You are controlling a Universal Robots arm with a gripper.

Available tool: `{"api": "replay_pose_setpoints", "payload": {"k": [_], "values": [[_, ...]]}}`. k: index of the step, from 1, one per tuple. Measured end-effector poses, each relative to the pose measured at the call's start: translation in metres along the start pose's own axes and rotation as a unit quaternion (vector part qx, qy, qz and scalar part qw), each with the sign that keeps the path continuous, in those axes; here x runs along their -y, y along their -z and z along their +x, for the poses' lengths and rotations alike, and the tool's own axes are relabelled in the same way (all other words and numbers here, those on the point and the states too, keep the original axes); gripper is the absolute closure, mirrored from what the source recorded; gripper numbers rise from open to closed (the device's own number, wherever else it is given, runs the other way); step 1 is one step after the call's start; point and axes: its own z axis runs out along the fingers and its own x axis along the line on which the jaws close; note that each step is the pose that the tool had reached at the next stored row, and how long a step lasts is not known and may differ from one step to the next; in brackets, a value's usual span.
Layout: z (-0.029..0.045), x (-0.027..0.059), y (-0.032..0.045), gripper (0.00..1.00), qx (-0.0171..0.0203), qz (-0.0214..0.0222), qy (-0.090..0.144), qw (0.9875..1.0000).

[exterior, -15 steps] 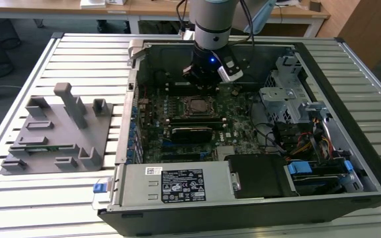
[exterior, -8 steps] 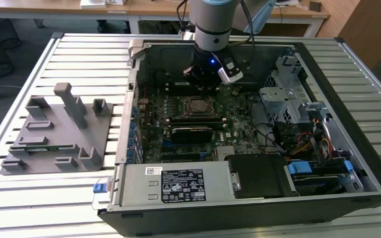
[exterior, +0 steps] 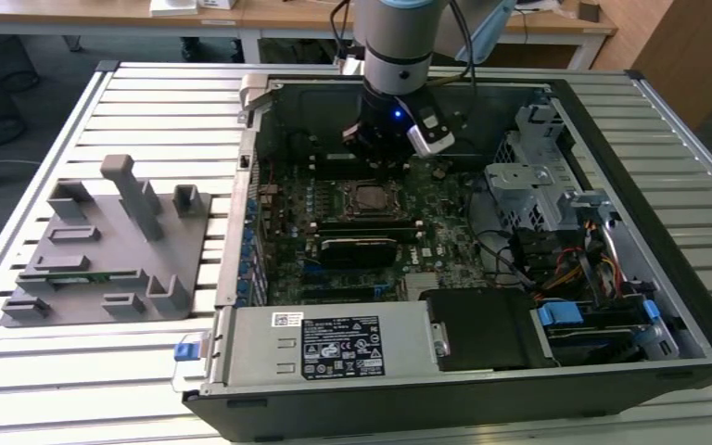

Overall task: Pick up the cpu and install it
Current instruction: 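Install the first cpu locking lever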

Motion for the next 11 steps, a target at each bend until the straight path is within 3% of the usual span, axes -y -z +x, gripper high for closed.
{"api": "replay_pose_setpoints", "payload": {"k": [6, 11], "values": [[0.0000, -0.0001, 0.0009, 0.89, 0.0000, 0.0001, 0.000, 1.0000], [0.0000, 0.0000, 0.0002, 0.89, -0.0005, 0.0088, 0.000, 1.0000]]}}
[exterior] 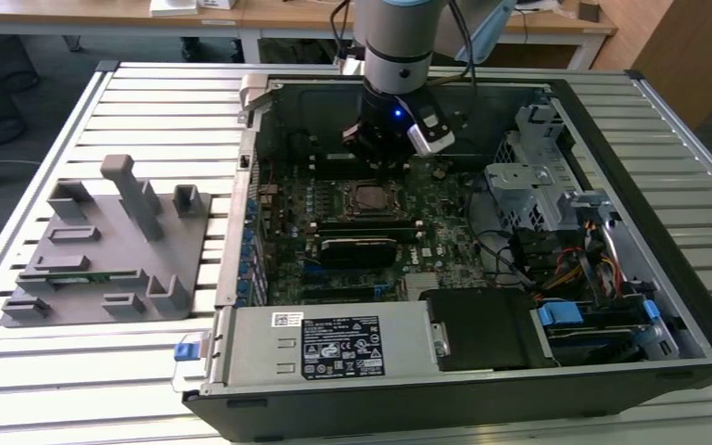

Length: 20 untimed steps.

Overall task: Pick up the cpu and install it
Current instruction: 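Install the first cpu locking lever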

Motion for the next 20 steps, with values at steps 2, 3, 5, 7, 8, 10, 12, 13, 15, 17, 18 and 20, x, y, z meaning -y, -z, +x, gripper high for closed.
{"api": "replay_pose_setpoints", "payload": {"k": [2, 3, 5, 7, 8, 10, 12, 13, 15, 17, 18, 20], "values": [[0.0000, 0.0001, -0.0012, 0.89, -0.0002, 0.0021, 0.000, 1.0000], [0.0000, 0.0001, -0.0020, 0.89, -0.0002, 0.0024, 0.000, 1.0000], [0.0000, 0.0003, -0.0032, 0.89, -0.0003, 0.0027, 0.000, 1.0000], [0.0000, 0.0003, -0.0041, 0.89, -0.0001, 0.0026, 0.000, 1.0000], [0.0000, 0.0003, -0.0041, 0.89, -0.0002, 0.0026, 0.000, 1.0000], [-0.0001, 0.0003, -0.0040, 0.89, -0.0004, 0.0026, 0.000, 1.0000], [-0.0001, 0.0002, -0.0030, 0.89, -0.0005, 0.0026, 0.000, 1.0000], [-0.0001, 0.0001, -0.0022, 0.89, -0.0005, 0.0025, 0.000, 1.0000], [-0.0001, 0.0000, -0.0011, 0.89, -0.0005, 0.0025, 0.000, 1.0000], [-0.0002, 0.0000, -0.0011, 0.89, -0.0005, 0.0024, 0.000, 1.0000], [-0.0001, 0.0000, -0.0010, 0.89, -0.0005, 0.0024, 0.000, 1.0000], [-0.0001, 0.0001, -0.0009, 0.89, -0.0006, 0.0025, 0.000, 1.0000]]}}
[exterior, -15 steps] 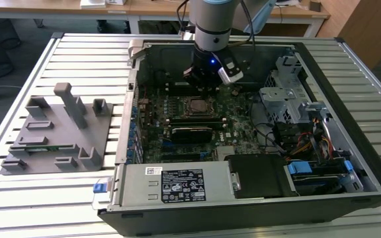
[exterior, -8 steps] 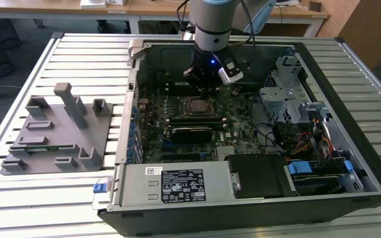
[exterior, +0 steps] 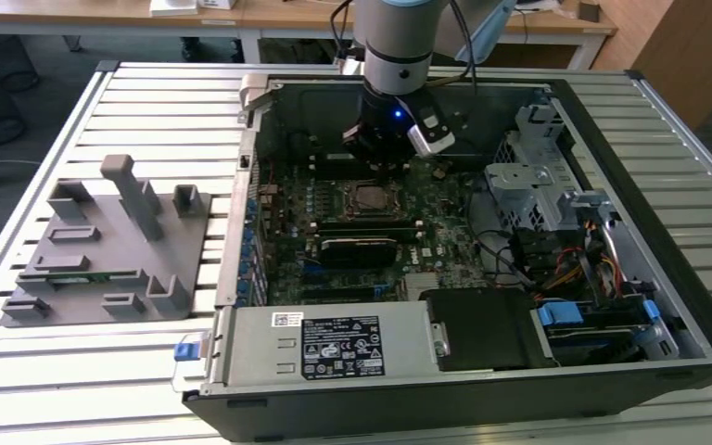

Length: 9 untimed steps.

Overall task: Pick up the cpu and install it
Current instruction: 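Install the first cpu locking lever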

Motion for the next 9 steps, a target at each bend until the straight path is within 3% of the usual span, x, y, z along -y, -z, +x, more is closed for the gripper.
{"api": "replay_pose_setpoints", "payload": {"k": [9], "values": [[0.0000, 0.0003, -0.0015, 0.89, -0.0003, 0.0046, 0.000, 1.0000]]}}
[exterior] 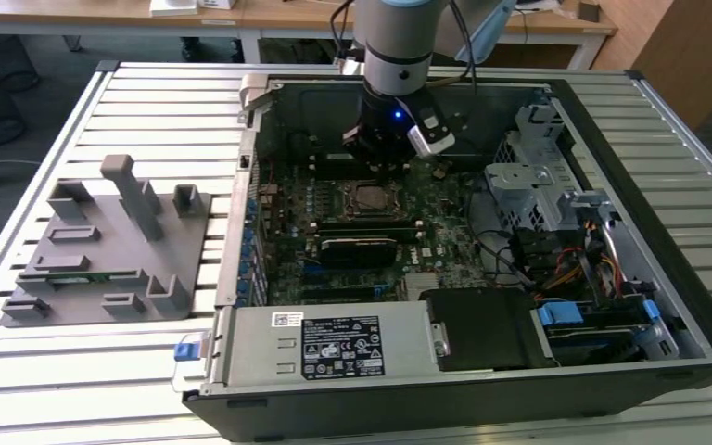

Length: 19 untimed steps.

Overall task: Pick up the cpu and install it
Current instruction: 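Install the first cpu locking lever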

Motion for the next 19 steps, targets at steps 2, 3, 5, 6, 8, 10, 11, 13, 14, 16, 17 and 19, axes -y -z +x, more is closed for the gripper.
{"api": "replay_pose_setpoints", "payload": {"k": [2, 3, 5, 6, 8, 10, 11, 13, 14, 16, 17, 19], "values": [[0.0001, 0.0001, -0.0009, 0.89, -0.0003, 0.0017, 0.000, 1.0000], [0.0001, 0.0001, -0.0015, 0.89, -0.0003, 0.0022, 0.000, 1.0000], [0.0000, 0.0001, -0.0027, 0.89, -0.0003, 0.0037, 0.000, 1.0000], [0.0000, 0.0001, -0.0028, 0.89, -0.0004, 0.0041, 0.000, 1.0000], [0.0000, 0.0002, -0.0027, 0.89, -0.0003, 0.0042, 0.000, 1.0000], [0.0000, 0.0000, -0.0017, 0.89, -0.0002, 0.0038, 0.000, 1.0000], [0.0000, 0.0000, -0.0008, 0.89, -0.0003, 0.0039, 0.000, 1.0000], [0.0000, 0.0000, 0.0006, 0.89, -0.0007, 0.0040, 0.000, 1.0000], [-0.0001, -0.0001, 0.0007, 0.89, -0.0008, 0.0039, 0.000, 1.0000], [-0.0001, -0.0001, 0.0008, 0.89, -0.0008, 0.0038, 0.000, 1.0000], [-0.0001, -0.0001, 0.0009, 0.89, -0.0010, 0.0039, 0.000, 1.0000], [-0.0001, -0.0001, 0.0009, 0.89, -0.0011, 0.0052, 0.000, 1.0000]]}}
